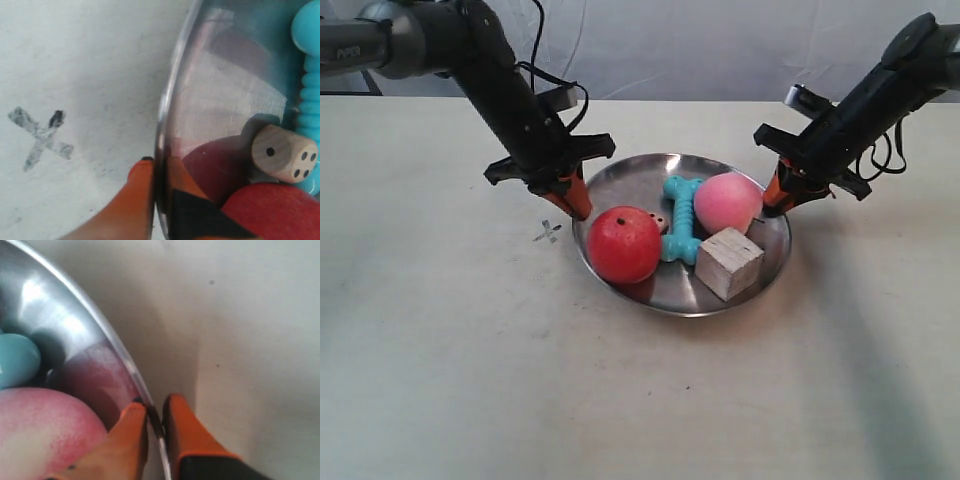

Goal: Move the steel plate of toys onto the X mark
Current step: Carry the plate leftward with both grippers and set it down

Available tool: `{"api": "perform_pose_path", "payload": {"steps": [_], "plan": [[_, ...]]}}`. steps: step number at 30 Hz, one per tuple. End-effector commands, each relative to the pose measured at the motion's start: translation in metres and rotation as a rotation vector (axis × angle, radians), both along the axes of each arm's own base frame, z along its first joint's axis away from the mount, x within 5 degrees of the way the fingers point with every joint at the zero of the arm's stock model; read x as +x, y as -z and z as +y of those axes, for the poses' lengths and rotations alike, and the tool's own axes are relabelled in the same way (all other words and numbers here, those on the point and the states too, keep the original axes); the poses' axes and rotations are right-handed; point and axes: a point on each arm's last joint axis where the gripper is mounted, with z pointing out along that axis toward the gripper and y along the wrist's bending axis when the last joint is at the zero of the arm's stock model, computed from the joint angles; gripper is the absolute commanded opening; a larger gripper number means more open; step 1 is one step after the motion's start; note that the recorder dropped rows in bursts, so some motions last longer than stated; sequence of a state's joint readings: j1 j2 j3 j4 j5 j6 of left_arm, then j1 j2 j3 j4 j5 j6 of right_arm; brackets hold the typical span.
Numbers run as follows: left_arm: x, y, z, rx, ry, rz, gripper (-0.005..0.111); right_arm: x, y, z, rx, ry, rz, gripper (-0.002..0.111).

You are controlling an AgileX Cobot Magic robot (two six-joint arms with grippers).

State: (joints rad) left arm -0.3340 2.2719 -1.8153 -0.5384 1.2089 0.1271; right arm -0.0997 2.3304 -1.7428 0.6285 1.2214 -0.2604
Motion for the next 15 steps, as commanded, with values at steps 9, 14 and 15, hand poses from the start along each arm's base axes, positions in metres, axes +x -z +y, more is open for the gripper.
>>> {"api": "perform_pose_path", "payload": {"steps": [9,14,15], "plan": [[0.013,-0.037,0.042,-0.015,-0.064,-0.089,0.0,0.01,-0.022,0.064,0.19,0.034,-0.019,-0.001],[0.017,-0.029,0.069,0.019,-0.106,-0.07,0.0,0.024,-0.032,0.094,0.213,0.028,-0.046,-0.001],[0.017,-0.026,0.075,0.033,-0.113,-0.063,0.0,0.027,-0.032,0.1,0.214,0.024,-0.047,-0.001]]}}
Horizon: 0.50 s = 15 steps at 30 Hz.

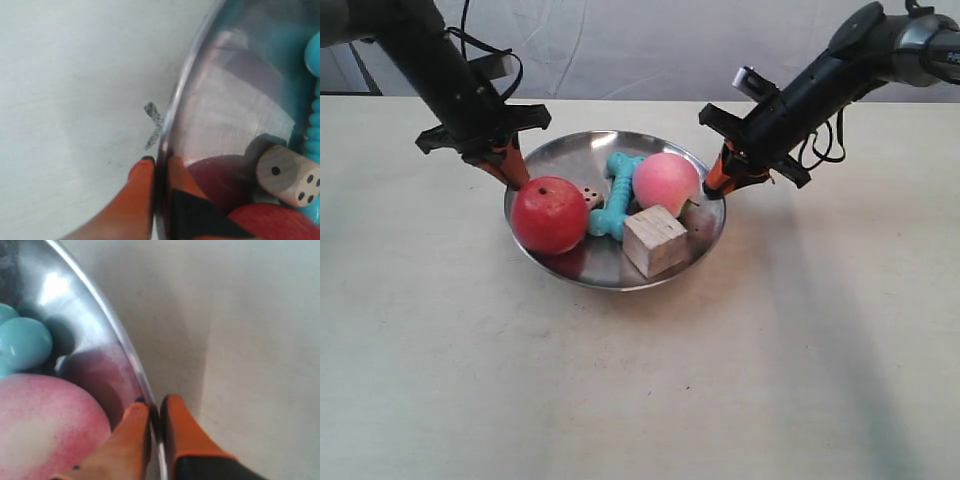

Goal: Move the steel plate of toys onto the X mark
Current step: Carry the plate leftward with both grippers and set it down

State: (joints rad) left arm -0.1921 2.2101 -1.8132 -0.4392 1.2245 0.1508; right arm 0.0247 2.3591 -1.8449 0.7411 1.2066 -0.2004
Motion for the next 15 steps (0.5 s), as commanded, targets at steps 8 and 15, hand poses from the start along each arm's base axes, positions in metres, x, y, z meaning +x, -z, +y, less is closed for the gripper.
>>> {"api": "perform_pose_path", "payload": {"steps": [8,15], "plan": [[-0.002,0.014,0.043,-0.002,-0.061,0.047,0.0,0.023,0.008,0.084,0.129,0.008,0.037,-0.001],[-0.001,0.038,0.061,0.068,-0.059,0.091,0.0,0.027,0.029,0.099,0.126,0.005,0.064,-0.001]]}}
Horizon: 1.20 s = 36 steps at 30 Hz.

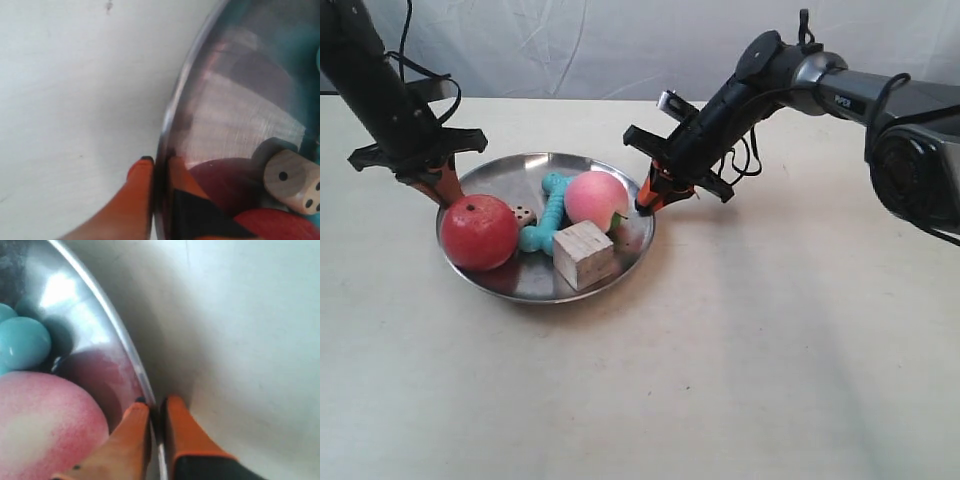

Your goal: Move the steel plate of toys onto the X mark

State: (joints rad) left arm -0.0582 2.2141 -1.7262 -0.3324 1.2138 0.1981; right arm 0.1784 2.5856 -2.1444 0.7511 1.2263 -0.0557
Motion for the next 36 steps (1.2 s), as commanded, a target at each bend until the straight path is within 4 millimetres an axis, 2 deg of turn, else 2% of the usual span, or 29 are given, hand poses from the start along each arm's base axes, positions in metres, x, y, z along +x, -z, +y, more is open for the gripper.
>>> {"api": "perform_pose_path", "payload": {"steps": [1,7,12,17,19,23,25,27,30,34,36], "plan": [[0.0,0.016,-0.006,-0.038,-0.007,0.05,0.0,0.003,-0.007,0.021,0.106,0.055,0.031,-0.001],[0.001,0.042,-0.006,-0.038,-0.012,0.109,0.0,0.003,-0.004,0.016,0.032,0.029,0.007,-0.001],[0.001,0.047,-0.004,-0.02,-0.01,0.118,0.001,0.003,-0.002,0.015,0.02,0.025,0.007,-0.001],[0.001,0.047,-0.004,-0.018,-0.011,0.119,0.014,0.003,-0.002,0.015,0.02,0.025,0.007,0.0],[0.001,0.047,-0.004,-0.018,-0.011,0.119,0.022,0.003,-0.002,0.015,0.02,0.025,0.007,0.007],[0.001,0.047,-0.001,-0.015,-0.02,0.12,0.038,0.003,-0.002,0.015,0.02,0.02,0.003,0.032],[0.002,0.047,0.005,-0.017,-0.042,0.122,0.042,0.003,-0.002,0.015,0.018,0.019,0.002,0.037],[0.002,0.045,0.01,-0.026,-0.061,0.121,0.045,0.003,-0.001,0.014,0.002,0.014,-0.001,0.037],[0.003,0.038,0.021,-0.033,-0.09,0.105,0.047,0.005,0.0,0.005,-0.022,0.021,-0.006,0.037],[0.004,0.021,0.04,-0.035,-0.114,0.06,0.047,0.013,-0.008,-0.024,-0.038,0.069,-0.027,0.037],[0.003,0.009,0.05,-0.027,-0.126,0.029,0.042,0.017,-0.019,-0.042,-0.035,0.092,-0.06,0.034]]}}
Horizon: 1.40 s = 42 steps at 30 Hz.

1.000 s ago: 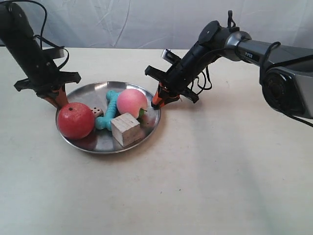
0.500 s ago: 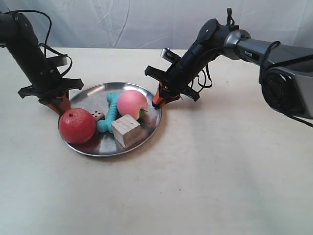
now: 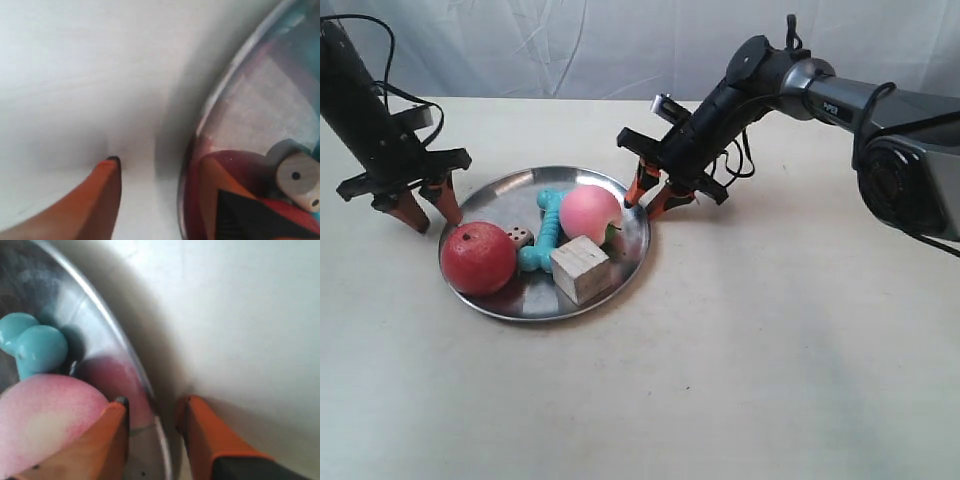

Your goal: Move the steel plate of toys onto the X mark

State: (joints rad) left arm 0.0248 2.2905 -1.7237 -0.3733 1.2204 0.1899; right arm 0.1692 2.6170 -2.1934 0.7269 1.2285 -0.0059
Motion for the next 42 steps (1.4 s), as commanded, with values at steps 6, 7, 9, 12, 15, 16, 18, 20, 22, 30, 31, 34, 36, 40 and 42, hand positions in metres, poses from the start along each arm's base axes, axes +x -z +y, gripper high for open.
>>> {"api": "perform_pose_path", "payload": {"steps": [6,7,9,12,15,16,18,20,22,30,31,34,36,40,42], "plan": [[-0.001,-0.098,0.043,0.058,-0.083,-0.357,0.0,0.012,-0.104,-0.095,-0.067,0.045,-0.313,0.0],[-0.003,-0.115,0.044,0.065,-0.086,-0.418,0.0,0.01,-0.117,-0.101,-0.077,0.049,-0.344,0.0],[-0.011,-0.146,0.043,0.08,-0.071,-0.519,0.0,0.003,-0.153,-0.112,-0.099,0.038,-0.441,0.0],[-0.035,-0.192,0.038,0.079,-0.053,-0.689,0.0,-0.015,-0.205,-0.111,-0.166,-0.036,-0.592,0.0],[-0.066,-0.229,0.03,0.042,-0.057,-0.864,0.0,-0.043,-0.254,-0.101,-0.197,-0.09,-0.708,0.0],[-0.078,-0.24,0.028,0.035,-0.066,-0.923,0.0,-0.054,-0.27,-0.097,-0.201,-0.101,-0.742,0.0],[-0.102,-0.255,0.025,0.038,-0.074,-1.018,0.0,-0.078,-0.296,-0.089,-0.203,-0.128,-0.801,0.0],[-0.129,-0.265,0.024,0.059,-0.084,-1.1,0.0,-0.099,-0.312,-0.084,-0.211,-0.134,-0.865,0.0],[-0.153,-0.269,0.024,0.086,-0.104,-1.161,0.0,-0.121,-0.322,-0.077,-0.224,-0.151,-0.911,0.0],[-0.214,-0.248,0.019,0.081,-0.192,-1.261,0.0,-0.222,-0.289,-0.066,-0.266,-0.07,-1.044,0.0],[-0.22,-0.243,0.018,0.075,-0.183,-1.265,0.0,-0.234,-0.278,-0.066,-0.283,-0.056,-1.075,0.0],[-0.236,-0.223,0.013,0.062,-0.138,-1.28,0.0,-0.268,-0.238,-0.07,-0.316,0.002,-1.111,0.0],[-0.245,-0.21,0.009,0.034,-0.115,-1.286,0.0,-0.288,-0.215,-0.075,-0.322,0.047,-1.113,0.0],[-0.262,-0.186,0.003,-0.035,-0.116,-1.312,0.0,-0.322,-0.17,-0.085,-0.33,0.125,-1.076,0.0],[-0.273,-0.167,0.0,-0.049,-0.11,-1.317,0.0,-0.338,-0.153,-0.092,-0.352,0.159,-1.084,0.0]]}}
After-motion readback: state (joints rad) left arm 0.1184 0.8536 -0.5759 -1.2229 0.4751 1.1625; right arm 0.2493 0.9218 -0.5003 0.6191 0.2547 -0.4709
